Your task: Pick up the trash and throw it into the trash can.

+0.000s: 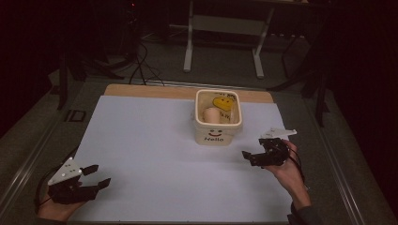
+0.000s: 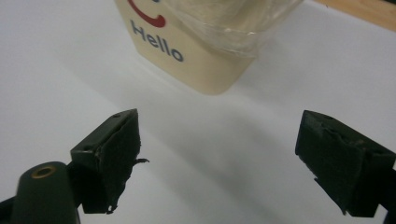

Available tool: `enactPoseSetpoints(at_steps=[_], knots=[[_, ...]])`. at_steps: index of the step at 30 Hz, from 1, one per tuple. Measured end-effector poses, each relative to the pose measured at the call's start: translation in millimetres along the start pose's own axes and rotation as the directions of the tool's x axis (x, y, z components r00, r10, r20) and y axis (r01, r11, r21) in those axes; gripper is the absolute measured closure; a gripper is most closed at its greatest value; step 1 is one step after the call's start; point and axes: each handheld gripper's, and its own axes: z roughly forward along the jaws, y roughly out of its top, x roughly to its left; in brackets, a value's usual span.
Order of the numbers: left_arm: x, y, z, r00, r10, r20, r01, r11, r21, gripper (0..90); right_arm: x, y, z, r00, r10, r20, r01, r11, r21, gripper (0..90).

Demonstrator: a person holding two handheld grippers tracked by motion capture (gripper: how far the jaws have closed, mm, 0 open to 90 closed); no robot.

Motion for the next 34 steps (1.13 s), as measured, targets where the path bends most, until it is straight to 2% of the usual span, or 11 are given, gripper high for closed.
enactPoseSetpoints(at_steps=[2, 10, 18, 27, 34], knots=[[0.0, 0.1, 0.1, 1.0000, 0.000, 0.000, 0.000, 1.0000, 0.000, 31.5, 1.1, -4.4, -1.3, 0.9998, -0.019, -0.005, 0.019, 0.999, -0.028, 13.6], [-0.5, 0.3, -0.7, 1.0000, 0.005, -0.001, -0.005, 1.0000, -0.003, 31.4, 2.5, -17.3, -12.0, 0.9993, -0.031, -0.020, 0.028, 0.991, -0.131, 13.9], [-1.1, 0.4, -1.2, 1.0000, 0.005, -0.001, -0.005, 1.0000, -0.006, 31.3, 4.4, -25.0, -16.5, 0.9988, -0.041, -0.027, 0.037, 0.991, -0.132, 11.7], [-1.1, 0.5, -1.4, 1.0000, 0.006, 0.001, -0.006, 0.9999, -0.008, 31.1, 6.5, -29.6, -24.2, 0.9968, -0.067, -0.042, 0.059, 0.984, -0.167, 11.0], [-1.0, 0.6, -2.2, 0.9999, 0.010, -0.001, -0.010, 0.9999, -0.009, 31.1, 7.5, -30.1, -22.6, 0.9947, -0.087, -0.054, 0.076, 0.982, -0.174, 11.0]])
